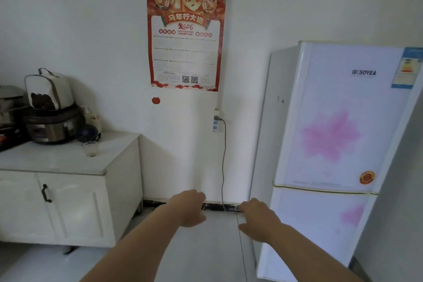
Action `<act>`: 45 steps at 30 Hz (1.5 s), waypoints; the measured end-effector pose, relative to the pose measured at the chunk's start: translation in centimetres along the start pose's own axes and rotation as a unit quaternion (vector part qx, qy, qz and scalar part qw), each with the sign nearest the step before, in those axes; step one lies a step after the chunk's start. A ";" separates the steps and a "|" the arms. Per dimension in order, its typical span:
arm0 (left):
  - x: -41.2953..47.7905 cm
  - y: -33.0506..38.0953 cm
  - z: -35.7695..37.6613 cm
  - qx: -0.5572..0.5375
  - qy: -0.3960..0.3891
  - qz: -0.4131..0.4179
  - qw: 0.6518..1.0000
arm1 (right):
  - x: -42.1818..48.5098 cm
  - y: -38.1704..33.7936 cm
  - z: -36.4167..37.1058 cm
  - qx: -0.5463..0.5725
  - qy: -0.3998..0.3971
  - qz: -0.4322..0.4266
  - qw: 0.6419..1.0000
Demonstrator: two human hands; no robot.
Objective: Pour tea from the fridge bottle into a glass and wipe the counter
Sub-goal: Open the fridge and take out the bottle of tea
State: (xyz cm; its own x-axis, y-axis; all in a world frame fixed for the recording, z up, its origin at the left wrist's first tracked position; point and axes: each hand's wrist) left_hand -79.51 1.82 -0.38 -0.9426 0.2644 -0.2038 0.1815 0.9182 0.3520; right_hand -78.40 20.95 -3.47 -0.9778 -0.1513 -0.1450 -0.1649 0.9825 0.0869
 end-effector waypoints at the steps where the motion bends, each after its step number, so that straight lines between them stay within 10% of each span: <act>1: 1.9 -0.3 -0.3 -0.001 -0.003 0.004 1.000 | 1.7 0.4 -0.1 0.000 0.001 0.002 1.000; 20: 36.4 -2.8 -8.8 0.042 -0.068 0.181 0.980 | 29.5 6.9 -4.1 0.024 0.010 0.167 0.986; 35: 55.2 8.3 -11.7 0.010 -0.045 0.351 0.935 | 39.4 19.2 -9.3 -0.024 0.141 0.287 0.947; 45: 62.2 17.8 -13.4 -0.146 0.156 0.542 0.813 | 40.1 25.2 -14.7 -0.274 0.431 0.373 0.774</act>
State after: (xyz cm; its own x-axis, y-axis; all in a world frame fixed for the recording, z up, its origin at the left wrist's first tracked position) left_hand -138.63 30.69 5.43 -0.3061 0.7421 0.5963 0.9214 0.0735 0.3816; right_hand -123.64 38.08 7.44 -0.5109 0.1880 0.8388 0.6893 0.6726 0.2691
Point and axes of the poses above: each hand's wrist, its own x-axis towards the middle knuckle, its own z-axis out of the palm, y = z × x, and after that the axes turned 14 degrees about -x, right-handed
